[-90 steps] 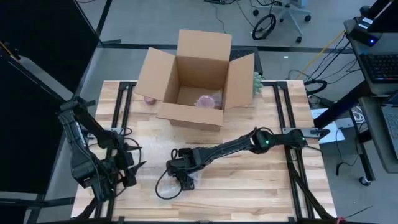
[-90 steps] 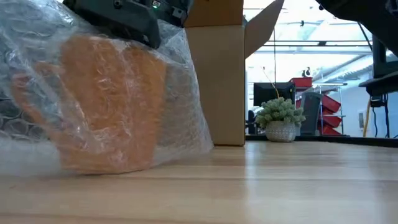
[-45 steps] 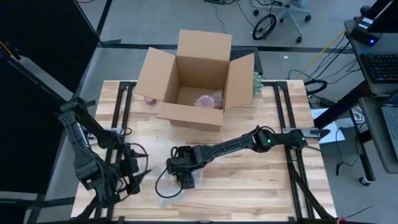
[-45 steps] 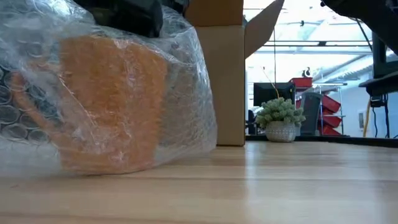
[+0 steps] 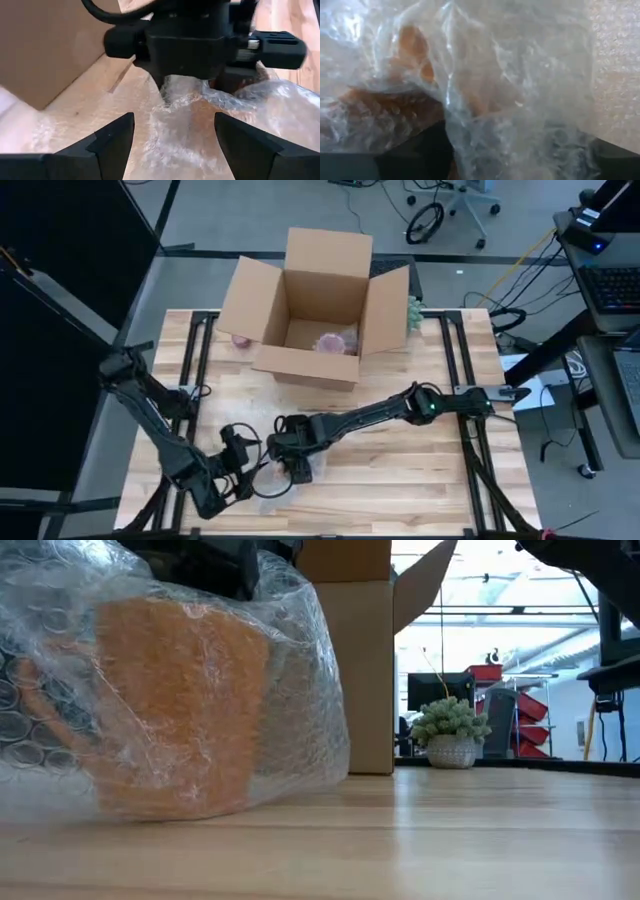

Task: Wrap mug
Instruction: Wrap the orange cup with bubble wrap

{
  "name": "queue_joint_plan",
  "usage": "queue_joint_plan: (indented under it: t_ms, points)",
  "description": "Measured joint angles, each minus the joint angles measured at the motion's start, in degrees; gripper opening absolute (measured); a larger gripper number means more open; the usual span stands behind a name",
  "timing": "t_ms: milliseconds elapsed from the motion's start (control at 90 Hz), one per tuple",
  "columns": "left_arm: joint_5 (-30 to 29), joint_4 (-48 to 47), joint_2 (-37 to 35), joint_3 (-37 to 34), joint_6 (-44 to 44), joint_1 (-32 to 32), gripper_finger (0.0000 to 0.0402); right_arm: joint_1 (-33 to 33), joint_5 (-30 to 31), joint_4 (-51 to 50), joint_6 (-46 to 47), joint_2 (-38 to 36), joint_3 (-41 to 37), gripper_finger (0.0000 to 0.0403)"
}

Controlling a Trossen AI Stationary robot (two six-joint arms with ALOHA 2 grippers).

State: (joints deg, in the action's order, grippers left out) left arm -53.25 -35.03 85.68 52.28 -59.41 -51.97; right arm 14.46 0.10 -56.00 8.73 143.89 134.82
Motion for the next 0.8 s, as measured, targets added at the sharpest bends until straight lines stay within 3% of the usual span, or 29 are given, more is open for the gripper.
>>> queue_joint_plan:
  t_ms: [144, 267, 567, 800]
  points:
    - [1.1, 13.4, 1.9, -1.9, 11.6, 3.1, 0.0262, 0.0, 0.0, -0.1, 0.0, 0.0, 0.0, 0.0245]
    - [1.8, 17.7, 3.6, -2.1, 17.1, 4.9, 0.0262, -0.1, 0.0, -0.1, -0.1, -0.1, 0.0, 0.0244]
    - [4.2, 21.6, 9.8, -1.8, 19.1, 7.3, 0.0262, -0.1, -0.1, 0.1, -0.7, -0.2, 0.1, 0.0244]
    - [5.0, 22.4, 10.7, -1.8, 19.5, 7.4, 0.0262, -0.2, -0.2, -2.0, -0.6, -1.4, 0.1, 0.0244]
